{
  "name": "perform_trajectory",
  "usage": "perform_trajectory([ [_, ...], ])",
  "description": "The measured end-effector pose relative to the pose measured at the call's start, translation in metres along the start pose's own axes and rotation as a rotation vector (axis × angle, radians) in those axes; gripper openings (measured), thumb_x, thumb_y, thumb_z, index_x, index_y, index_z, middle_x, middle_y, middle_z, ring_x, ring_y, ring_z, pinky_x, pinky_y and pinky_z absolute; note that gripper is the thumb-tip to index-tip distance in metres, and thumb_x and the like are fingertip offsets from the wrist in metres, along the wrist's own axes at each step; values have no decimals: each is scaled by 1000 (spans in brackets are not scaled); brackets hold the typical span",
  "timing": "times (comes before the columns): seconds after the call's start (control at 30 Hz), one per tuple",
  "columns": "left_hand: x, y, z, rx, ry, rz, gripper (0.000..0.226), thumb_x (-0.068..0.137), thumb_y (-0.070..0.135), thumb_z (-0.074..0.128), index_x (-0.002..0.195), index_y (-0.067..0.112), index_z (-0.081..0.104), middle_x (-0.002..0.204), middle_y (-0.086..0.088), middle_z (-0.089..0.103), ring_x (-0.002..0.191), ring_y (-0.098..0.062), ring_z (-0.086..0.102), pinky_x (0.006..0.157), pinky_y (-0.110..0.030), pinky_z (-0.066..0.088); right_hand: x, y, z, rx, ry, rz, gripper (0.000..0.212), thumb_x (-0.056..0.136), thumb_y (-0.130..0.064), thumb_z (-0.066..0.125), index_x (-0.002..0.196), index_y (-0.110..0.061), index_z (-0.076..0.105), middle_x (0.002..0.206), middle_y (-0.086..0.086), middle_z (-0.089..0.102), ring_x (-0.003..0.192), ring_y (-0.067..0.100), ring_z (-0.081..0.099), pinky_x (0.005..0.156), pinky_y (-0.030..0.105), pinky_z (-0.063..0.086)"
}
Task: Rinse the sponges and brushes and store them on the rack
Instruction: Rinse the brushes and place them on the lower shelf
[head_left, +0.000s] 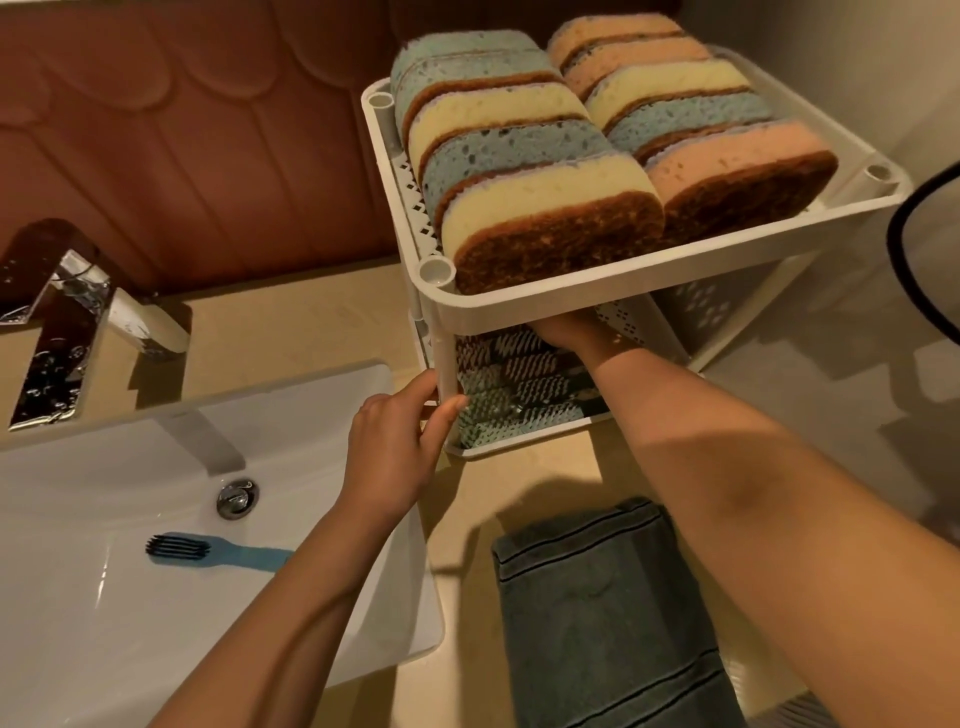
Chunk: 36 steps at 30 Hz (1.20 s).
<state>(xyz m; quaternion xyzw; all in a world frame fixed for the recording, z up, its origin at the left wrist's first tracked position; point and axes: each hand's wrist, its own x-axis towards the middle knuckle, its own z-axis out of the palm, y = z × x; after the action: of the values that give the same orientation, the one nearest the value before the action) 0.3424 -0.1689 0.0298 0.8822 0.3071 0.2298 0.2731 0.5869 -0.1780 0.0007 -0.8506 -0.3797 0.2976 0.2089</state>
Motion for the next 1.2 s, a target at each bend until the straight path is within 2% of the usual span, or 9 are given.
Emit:
perform_trajectory([
  [0.17,1,3,0,2,1,-26,25,91,37,52,104,20,66,88,-1,75,84,-21,70,61,-24,37,1,3,-2,-25,7,61,24,98,-26,40,118,-15,48,129,17,51,120,36,45,102,45,37],
  [0.3,2,3,-2,-10,-19,-55,25,91,35,53,108,22,65,95,-1,74,89,-20,69,65,-24,39,-6,5,1,50,91,-83,26,94,-30,50,114,-15,53,124,19,56,118,36,49,103,51,37],
  [0.37,1,2,-2,-14,-27,-61,26,91,36,52,109,23,65,96,0,74,90,-20,69,65,-24,38,-15,9,1,-22,145,-144,35,92,-31,52,118,-9,55,115,19,60,110,36,54,96,52,42],
  [0.47,3,2,-5,-17,-60,-61,27,92,37,51,111,24,63,100,-1,73,92,-20,68,70,-27,43,-32,9,-1,-116,170,-230,26,91,-25,53,109,-7,60,107,17,64,102,35,58,90,50,48],
  [0.67,7,8,-13,-187,-188,-158,25,92,29,54,113,19,64,105,-2,70,94,-17,64,82,-33,51,-81,3,1,-131,56,-265,20,88,-17,58,107,-14,65,108,9,66,100,24,61,88,37,50],
  [0.83,-6,3,-21,-239,-336,-368,42,93,24,52,133,10,49,135,-9,53,121,-24,53,99,-31,42,-132,-18,19,-108,-54,-258,19,90,-21,56,105,-17,67,99,-2,66,91,14,59,80,29,49],
  [0.93,-30,-12,-36,-258,-467,-403,36,94,24,50,125,7,55,127,-9,58,114,-21,54,95,-27,40,-155,-32,39,-52,-101,-266,15,90,-20,57,100,-19,68,86,-8,63,79,9,57,67,17,43],
  [1.03,-61,-33,-60,-275,-579,-411,28,95,24,48,118,12,59,117,-3,61,105,-15,55,89,-24,40,-175,-50,63,7,-159,-291,16,90,-17,55,99,-16,68,86,-8,64,77,4,58,67,17,43],
  [1.2,-111,-78,-95,-288,-527,-538,28,96,27,47,118,16,59,115,1,62,108,-14,57,95,-28,43,-192,-83,117,25,-308,-271,18,92,-25,50,103,-23,65,94,-9,64,83,5,57,72,18,45],
])
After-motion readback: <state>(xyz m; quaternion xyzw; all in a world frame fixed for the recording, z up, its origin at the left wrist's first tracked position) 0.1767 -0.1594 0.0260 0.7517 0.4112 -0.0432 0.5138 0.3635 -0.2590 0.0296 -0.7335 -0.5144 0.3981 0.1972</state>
